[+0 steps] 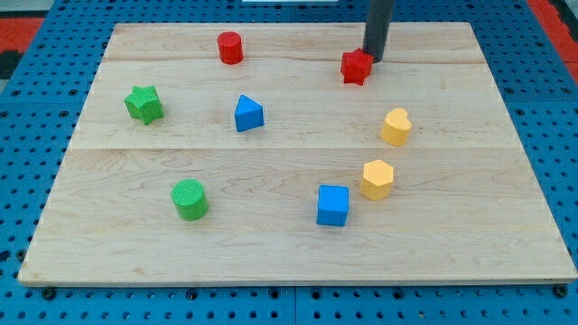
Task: Place the red star above the heart
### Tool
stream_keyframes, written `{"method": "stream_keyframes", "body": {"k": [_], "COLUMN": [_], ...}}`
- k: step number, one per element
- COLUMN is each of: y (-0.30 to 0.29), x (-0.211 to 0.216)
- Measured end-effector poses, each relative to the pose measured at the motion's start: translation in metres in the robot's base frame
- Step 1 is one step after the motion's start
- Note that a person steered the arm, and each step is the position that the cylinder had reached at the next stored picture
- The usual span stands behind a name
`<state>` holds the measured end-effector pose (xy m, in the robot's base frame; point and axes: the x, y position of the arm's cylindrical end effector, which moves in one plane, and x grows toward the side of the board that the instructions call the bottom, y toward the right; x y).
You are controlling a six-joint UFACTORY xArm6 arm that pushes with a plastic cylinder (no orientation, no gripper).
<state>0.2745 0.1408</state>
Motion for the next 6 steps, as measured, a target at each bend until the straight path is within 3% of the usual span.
{"method": "stream_keyframes", "body": {"k": [1,2,3,4,6], "y": [0.033,-0.044,-0.083,-0.043,-0.118], "x": [-0.007,-0.057,-0.044,-0.011,-0.080]}}
